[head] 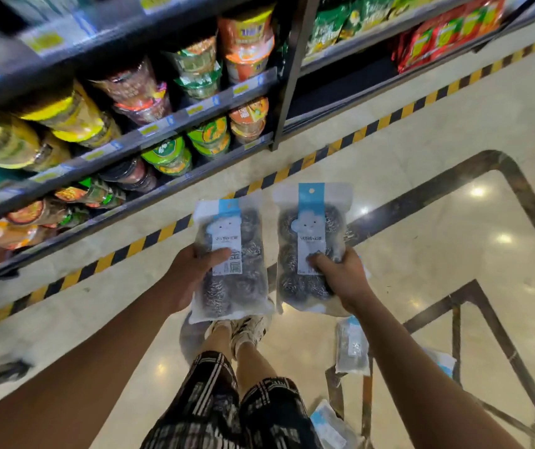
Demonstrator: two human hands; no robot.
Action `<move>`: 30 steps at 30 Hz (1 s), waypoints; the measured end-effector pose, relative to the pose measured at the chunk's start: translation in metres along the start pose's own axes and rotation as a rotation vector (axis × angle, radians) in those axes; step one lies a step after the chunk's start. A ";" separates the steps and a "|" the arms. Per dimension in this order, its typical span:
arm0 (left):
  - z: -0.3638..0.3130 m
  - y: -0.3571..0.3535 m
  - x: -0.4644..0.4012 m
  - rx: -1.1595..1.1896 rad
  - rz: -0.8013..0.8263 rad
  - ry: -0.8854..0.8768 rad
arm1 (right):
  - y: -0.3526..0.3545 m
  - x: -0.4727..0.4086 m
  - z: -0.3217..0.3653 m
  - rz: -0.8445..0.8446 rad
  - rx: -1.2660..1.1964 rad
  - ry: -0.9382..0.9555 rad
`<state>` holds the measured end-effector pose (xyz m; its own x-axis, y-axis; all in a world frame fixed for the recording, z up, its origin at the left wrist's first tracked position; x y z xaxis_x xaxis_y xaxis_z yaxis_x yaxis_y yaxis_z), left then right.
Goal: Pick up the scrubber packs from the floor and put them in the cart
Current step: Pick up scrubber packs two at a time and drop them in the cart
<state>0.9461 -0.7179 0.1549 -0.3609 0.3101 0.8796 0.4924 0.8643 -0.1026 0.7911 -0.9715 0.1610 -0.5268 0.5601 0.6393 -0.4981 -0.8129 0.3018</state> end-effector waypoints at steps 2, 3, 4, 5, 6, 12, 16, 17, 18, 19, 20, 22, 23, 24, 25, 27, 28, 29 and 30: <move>-0.023 -0.009 0.048 -0.022 0.025 -0.071 | 0.014 0.036 0.034 0.023 -0.027 0.052; -0.033 -0.013 0.071 -0.031 0.020 -0.106 | 0.020 0.055 0.050 0.030 -0.051 0.074; -0.042 -0.015 0.094 -0.042 -0.008 -0.139 | 0.026 0.073 0.065 0.039 -0.082 0.087; -0.049 -0.015 0.114 -0.051 -0.038 -0.168 | 0.031 0.088 0.078 0.047 -0.111 0.101; -0.055 -0.015 0.134 -0.048 -0.061 -0.182 | 0.035 0.104 0.090 0.059 -0.133 0.114; -0.062 0.006 0.235 0.046 -0.175 -0.292 | 0.038 0.184 0.153 0.140 -0.144 0.224; -0.037 0.038 0.288 0.135 -0.254 -0.317 | 0.010 0.228 0.172 0.249 -0.123 0.318; -0.027 0.049 0.299 0.155 -0.273 -0.316 | -0.001 0.235 0.172 0.266 -0.109 0.328; -0.016 0.060 0.311 0.179 -0.287 -0.311 | -0.014 0.242 0.170 0.281 -0.094 0.324; -0.006 0.072 0.322 0.205 -0.302 -0.312 | -0.028 0.249 0.167 0.299 -0.077 0.315; 0.004 0.085 0.332 0.231 -0.326 -0.313 | -0.042 0.255 0.165 0.322 -0.068 0.311; 0.027 0.111 0.352 0.276 -0.388 -0.319 | -0.073 0.270 0.162 0.382 -0.035 0.311; 0.040 0.124 0.361 0.301 -0.416 -0.319 | -0.089 0.278 0.161 0.414 -0.013 0.318; 0.053 0.137 0.370 0.332 -0.442 -0.319 | -0.104 0.287 0.160 0.451 0.010 0.334; 0.067 0.150 0.379 0.364 -0.465 -0.322 | -0.119 0.296 0.160 0.489 0.030 0.354; 0.094 0.179 0.397 0.417 -0.499 -0.326 | -0.150 0.315 0.159 0.552 0.058 0.394; 0.109 0.193 0.406 0.444 -0.513 -0.319 | -0.166 0.326 0.157 0.582 0.066 0.403; 0.124 0.206 0.416 0.472 -0.528 -0.318 | -0.181 0.336 0.154 0.603 0.067 0.403; 0.140 0.221 0.424 0.503 -0.543 -0.319 | -0.197 0.346 0.151 0.619 0.072 0.399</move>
<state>0.7908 -0.3400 0.4403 -0.6940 -0.1723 0.6991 -0.2050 0.9780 0.0376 0.8109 -0.6412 0.4292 -0.9141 -0.0004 0.4056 0.0108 -0.9997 0.0234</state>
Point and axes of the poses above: each hand's wrist, its own x-axis away from the middle knuckle, its own y-axis out of the back of the hand, z = x × y, the point moved 2 cm from there along -x, towards the middle knuckle, and after that the axes turned 8 degrees about y, right-handed, at the moved point
